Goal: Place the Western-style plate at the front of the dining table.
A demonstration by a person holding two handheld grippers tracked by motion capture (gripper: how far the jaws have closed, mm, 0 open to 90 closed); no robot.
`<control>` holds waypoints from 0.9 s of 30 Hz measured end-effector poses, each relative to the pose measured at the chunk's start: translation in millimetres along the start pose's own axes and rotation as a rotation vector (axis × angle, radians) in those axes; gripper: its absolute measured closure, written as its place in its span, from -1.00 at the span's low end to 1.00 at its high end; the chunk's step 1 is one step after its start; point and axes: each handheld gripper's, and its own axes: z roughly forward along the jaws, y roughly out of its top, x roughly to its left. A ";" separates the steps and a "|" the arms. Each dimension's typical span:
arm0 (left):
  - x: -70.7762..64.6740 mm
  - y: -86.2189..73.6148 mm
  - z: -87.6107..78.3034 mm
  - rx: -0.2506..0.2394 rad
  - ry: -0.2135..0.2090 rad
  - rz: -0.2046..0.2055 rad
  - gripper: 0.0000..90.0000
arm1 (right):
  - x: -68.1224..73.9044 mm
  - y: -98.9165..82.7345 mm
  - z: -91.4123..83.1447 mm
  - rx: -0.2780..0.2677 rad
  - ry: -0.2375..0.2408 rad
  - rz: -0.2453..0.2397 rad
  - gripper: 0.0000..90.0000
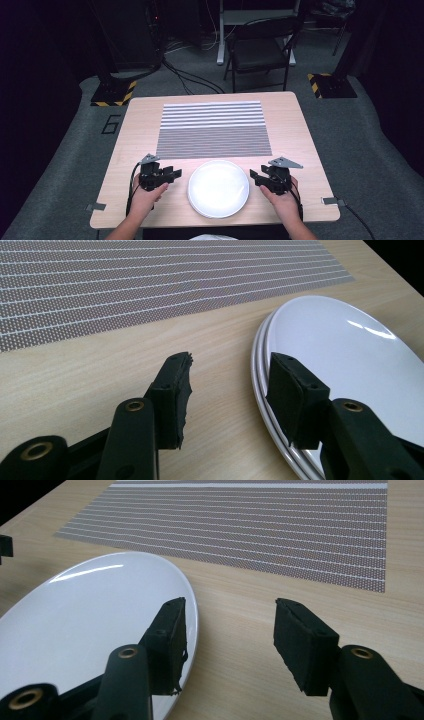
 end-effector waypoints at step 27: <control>-19.9 -4.4 5.0 0.066 -0.142 -0.109 0.22 | 1.9 -8.8 -7.9 0.030 0.090 0.200 0.09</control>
